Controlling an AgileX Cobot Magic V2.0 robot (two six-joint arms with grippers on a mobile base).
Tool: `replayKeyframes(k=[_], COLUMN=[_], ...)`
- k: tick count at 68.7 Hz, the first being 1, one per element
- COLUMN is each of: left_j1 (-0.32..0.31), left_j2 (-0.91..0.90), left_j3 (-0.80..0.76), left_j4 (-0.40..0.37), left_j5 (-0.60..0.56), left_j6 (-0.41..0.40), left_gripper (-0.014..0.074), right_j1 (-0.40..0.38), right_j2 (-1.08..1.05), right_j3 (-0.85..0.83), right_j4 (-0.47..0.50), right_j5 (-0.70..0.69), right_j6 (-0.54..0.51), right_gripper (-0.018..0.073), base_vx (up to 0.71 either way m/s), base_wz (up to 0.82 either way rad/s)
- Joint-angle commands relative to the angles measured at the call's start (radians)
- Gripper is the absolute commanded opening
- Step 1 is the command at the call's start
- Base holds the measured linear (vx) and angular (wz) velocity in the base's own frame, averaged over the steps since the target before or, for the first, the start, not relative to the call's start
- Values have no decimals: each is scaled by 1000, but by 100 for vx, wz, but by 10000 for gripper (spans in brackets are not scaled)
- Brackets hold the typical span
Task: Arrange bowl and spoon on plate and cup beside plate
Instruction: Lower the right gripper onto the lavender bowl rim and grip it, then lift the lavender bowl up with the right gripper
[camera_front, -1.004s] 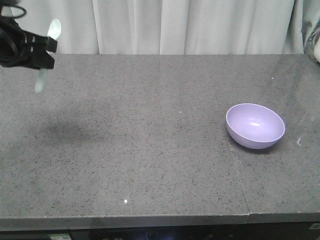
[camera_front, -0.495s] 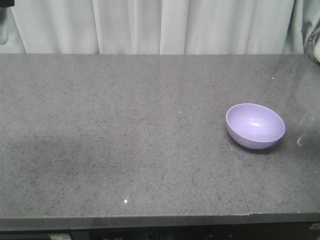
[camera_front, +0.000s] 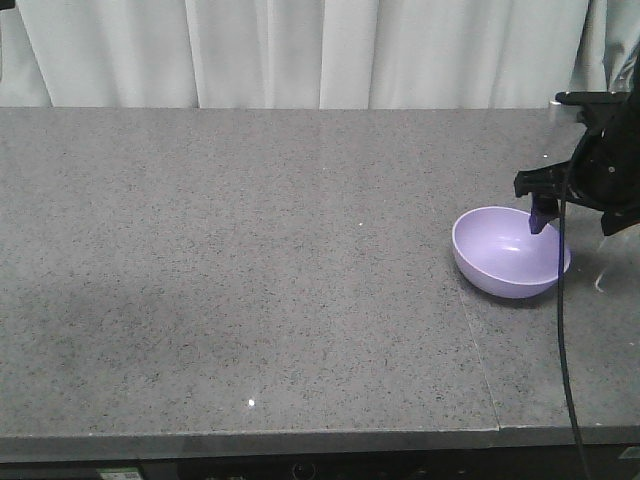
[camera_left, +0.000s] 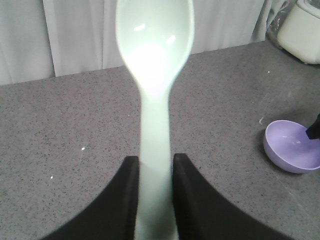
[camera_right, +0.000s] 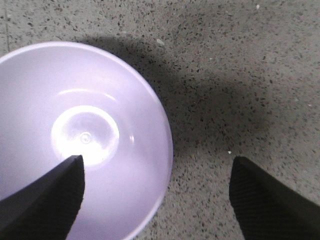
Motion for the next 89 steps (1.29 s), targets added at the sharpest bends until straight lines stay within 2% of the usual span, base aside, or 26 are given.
replayKeyframes(k=[1, 24, 37, 48, 66, 72, 89], left_j1=[-2, -2, -2, -2, -2, -2, -2], left_j2=[-24, -24, -24, -24, -24, -24, -24], left_j3=[-27, -27, -27, -27, -27, -27, -27], left_j4=[-32, -32, -33, -33, -33, -33, -33], left_j5=[-57, -45, -45, -45, -45, -45, -45], left_j6=[3, 3, 2, 2, 2, 2, 2], left_gripper=[-7, -7, -7, -7, -7, -7, -7], right_j1=[-7, -31, -33, -33, -33, -33, -33], right_j2=[-29, 50, 68, 84, 112, 115, 30], right_j3=[-35, -35, -35, -34, -33, -33, -50], right_j4=[-17, -9, -5, 4, 86, 112, 192], right_j5=[-52, -63, -65, -70, -78, -94, -167], right_j6=[-11, -30, -69, -69, -114, -122, -163], right_gripper=[567, 565, 515, 405, 69, -17, -10], base_vx=[0, 0, 0, 0, 0, 0, 0], base_wz=[0, 0, 0, 0, 0, 0, 0])
